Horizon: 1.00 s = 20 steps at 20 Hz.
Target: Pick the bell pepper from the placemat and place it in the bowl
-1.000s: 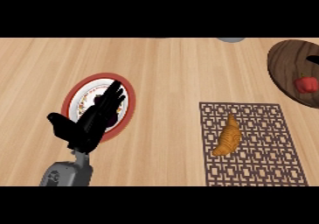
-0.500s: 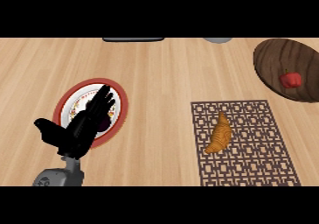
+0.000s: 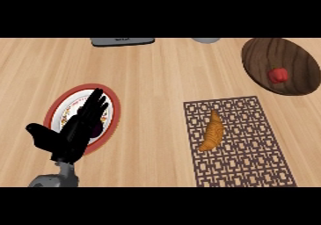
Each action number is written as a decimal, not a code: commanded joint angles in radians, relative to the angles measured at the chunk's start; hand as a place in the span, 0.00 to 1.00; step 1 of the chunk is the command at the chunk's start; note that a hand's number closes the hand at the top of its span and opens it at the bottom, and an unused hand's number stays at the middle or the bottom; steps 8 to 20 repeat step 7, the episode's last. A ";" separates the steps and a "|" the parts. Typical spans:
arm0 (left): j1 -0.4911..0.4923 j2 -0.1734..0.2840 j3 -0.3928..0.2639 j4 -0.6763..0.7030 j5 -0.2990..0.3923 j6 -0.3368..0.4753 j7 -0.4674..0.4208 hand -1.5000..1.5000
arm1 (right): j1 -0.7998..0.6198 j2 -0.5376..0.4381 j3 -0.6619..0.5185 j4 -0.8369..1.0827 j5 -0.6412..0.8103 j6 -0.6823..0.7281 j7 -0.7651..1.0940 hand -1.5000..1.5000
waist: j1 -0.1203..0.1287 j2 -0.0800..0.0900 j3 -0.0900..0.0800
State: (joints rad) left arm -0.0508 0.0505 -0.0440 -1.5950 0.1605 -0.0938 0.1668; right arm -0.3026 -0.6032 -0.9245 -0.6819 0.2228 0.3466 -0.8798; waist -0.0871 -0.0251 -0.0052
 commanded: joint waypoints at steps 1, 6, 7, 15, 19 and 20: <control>0.035 -0.006 0.005 0.001 -0.003 0.007 -0.020 0.50 | 0.229 0.094 0.003 -0.105 -0.039 0.162 -0.163 1.00 | -0.021 -0.001 0.000; 0.029 -0.004 -0.002 -0.032 -0.003 0.012 0.005 0.50 | 0.478 0.246 0.089 -0.269 -0.030 0.179 -0.223 1.00 | -0.014 0.005 0.000; 0.027 -0.004 0.004 -0.045 -0.002 0.022 0.015 0.50 | 0.550 0.257 0.105 -0.281 -0.029 0.204 -0.253 1.00 | -0.021 0.004 0.002; 0.027 -0.004 0.004 -0.045 -0.002 0.022 0.015 0.50 | 0.550 0.257 0.105 -0.281 -0.029 0.204 -0.253 1.00 | -0.021 0.004 0.002; 0.027 -0.004 0.004 -0.045 -0.002 0.022 0.015 0.50 | 0.550 0.257 0.105 -0.281 -0.029 0.204 -0.253 1.00 | -0.021 0.004 0.002; 0.027 -0.004 0.004 -0.045 -0.002 0.022 0.015 0.50 | 0.550 0.257 0.105 -0.281 -0.029 0.204 -0.253 1.00 | -0.021 0.004 0.002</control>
